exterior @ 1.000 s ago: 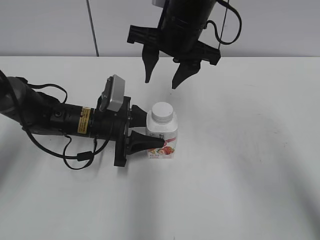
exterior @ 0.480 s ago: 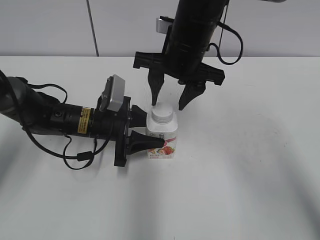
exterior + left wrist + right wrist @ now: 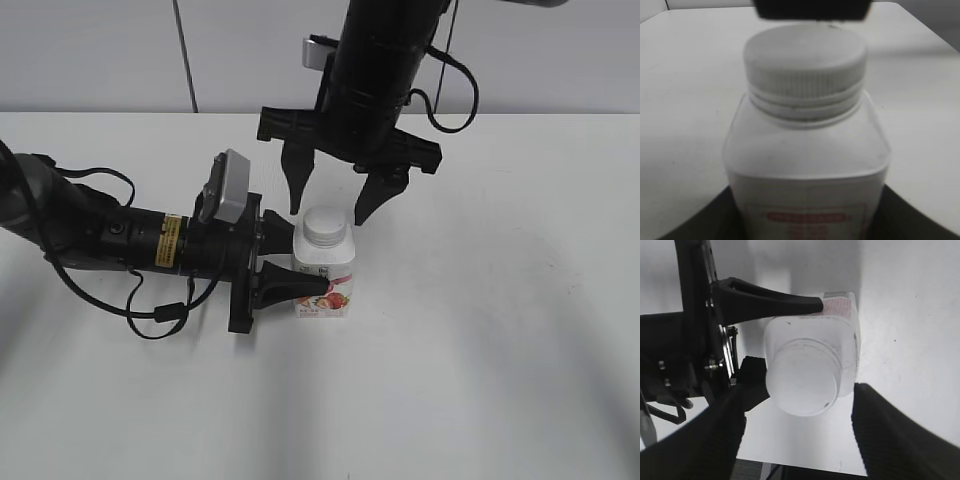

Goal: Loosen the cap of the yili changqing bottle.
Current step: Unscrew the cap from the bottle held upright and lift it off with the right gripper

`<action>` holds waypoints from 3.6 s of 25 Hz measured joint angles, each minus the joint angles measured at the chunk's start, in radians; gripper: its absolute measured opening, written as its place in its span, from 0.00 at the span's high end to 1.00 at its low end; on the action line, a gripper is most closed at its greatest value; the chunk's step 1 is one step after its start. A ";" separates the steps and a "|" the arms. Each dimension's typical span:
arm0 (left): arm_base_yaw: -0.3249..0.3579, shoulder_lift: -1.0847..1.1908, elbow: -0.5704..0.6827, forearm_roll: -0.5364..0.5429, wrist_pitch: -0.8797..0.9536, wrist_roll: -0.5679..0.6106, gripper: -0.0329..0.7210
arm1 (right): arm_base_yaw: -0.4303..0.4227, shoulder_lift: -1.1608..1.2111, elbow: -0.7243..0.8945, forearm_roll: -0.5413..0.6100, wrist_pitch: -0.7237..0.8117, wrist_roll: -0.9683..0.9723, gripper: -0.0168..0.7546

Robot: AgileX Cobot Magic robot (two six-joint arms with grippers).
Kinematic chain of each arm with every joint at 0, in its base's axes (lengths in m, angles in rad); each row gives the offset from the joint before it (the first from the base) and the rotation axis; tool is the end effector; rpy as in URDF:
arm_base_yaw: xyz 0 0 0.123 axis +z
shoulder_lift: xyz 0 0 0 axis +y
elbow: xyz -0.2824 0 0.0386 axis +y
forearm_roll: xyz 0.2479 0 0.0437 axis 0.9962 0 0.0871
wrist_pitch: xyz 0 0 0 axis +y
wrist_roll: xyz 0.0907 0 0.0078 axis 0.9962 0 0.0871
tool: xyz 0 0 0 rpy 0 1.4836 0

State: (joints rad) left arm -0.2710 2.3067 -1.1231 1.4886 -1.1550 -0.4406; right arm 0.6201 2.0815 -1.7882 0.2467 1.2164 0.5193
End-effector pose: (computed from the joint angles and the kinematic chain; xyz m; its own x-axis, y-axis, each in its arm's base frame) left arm 0.3393 -0.1803 0.0637 0.0623 0.3243 -0.9439 0.9981 -0.0220 0.0583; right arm 0.3423 0.2701 0.2331 -0.9995 -0.0320 -0.0007 -0.0309 0.9607 0.2758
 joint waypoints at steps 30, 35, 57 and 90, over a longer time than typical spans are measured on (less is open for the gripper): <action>-0.001 0.000 0.000 0.000 0.001 -0.001 0.48 | 0.004 0.029 0.000 -0.017 -0.035 -0.002 0.28; -0.001 0.000 0.000 0.000 0.001 -0.001 0.48 | 0.004 0.036 0.000 -0.014 -0.032 -0.002 0.29; -0.001 0.000 0.000 -0.002 0.005 -0.004 0.48 | 0.004 0.046 -0.003 -0.006 -0.008 -0.034 0.47; -0.001 0.000 0.000 -0.003 0.008 -0.008 0.49 | 0.005 0.046 -0.004 -0.057 -0.009 -1.171 0.47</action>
State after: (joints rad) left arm -0.2719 2.3067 -1.1231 1.4858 -1.1465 -0.4482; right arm 0.6255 2.1277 -1.7921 0.1901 1.2074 -0.6517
